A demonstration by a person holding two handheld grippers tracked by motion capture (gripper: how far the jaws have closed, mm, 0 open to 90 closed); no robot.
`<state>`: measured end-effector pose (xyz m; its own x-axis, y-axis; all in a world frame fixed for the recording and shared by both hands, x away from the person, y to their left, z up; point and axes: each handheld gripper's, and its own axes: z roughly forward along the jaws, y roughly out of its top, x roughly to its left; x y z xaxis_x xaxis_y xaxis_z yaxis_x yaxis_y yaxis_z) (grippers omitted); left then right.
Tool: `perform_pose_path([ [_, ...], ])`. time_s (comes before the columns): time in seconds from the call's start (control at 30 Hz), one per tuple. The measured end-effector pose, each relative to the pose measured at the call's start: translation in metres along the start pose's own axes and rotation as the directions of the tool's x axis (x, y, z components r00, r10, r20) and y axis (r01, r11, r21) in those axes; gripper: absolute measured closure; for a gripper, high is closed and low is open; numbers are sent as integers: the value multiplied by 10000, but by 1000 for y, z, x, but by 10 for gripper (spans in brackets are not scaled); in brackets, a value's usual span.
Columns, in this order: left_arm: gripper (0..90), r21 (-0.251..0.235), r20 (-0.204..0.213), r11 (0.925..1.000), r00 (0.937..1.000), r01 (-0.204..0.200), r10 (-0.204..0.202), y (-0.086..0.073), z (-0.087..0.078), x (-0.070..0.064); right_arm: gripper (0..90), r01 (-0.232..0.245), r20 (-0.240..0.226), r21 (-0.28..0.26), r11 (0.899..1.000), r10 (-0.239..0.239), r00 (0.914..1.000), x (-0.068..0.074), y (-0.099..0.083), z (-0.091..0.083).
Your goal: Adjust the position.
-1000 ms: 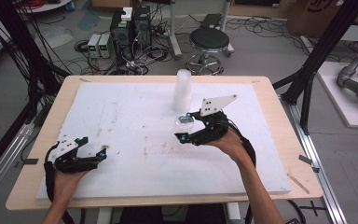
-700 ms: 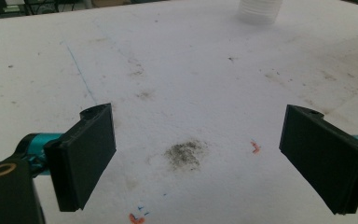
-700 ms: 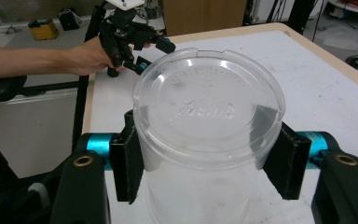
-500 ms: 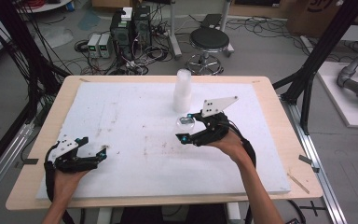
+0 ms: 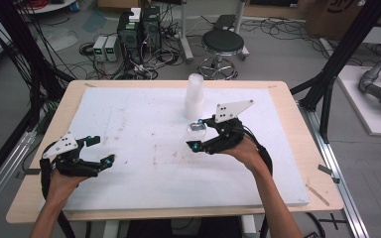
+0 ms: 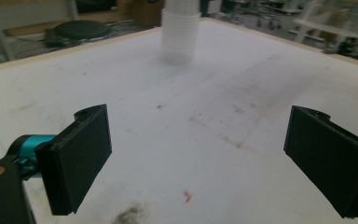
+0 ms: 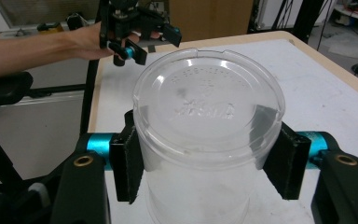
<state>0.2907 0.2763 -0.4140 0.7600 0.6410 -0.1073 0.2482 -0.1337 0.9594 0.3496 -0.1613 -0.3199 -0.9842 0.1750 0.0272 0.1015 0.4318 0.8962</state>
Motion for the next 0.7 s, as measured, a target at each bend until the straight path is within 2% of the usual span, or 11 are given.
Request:
perform_pose_path([
  [0.03,74,14,427,9999,9990,-131,130,5,1,0,384,26,-30,2,10000,-26,10000,0,1,0],
  [0.1,74,106,968,9993,9947,-349,338,15,4,-1,384,118,-72,-23,9999,-119,9999,0,3,1],
  [0.13,74,152,1420,9985,9886,-529,503,22,8,-2,384,72,-117,-1,10000,-72,9999,1,4,2],
  [0.27,74,145,2102,9966,9747,-810,762,31,16,-6,384,251,-187,-48,9997,-251,9995,3,6,3],
  [0.37,74,-32,2680,9951,9586,-993,965,38,29,-14,384,264,-334,-67,9996,-267,9991,3,6,4],
  [0.43,74,-128,2876,9944,9520,-1053,1045,41,35,-18,385,259,-390,-35,9997,-260,9989,4,6,5],
  [0.57,74,-428,3396,9929,9331,-1106,1186,48,55,-30,386,283,-491,-50,9996,-285,9984,5,8,6],
  [0.7,74,-666,3745,9915,9183,-1115,1285,55,73,-39,386,313,-574,-96,9995,-318,9978,6,9,6],
])
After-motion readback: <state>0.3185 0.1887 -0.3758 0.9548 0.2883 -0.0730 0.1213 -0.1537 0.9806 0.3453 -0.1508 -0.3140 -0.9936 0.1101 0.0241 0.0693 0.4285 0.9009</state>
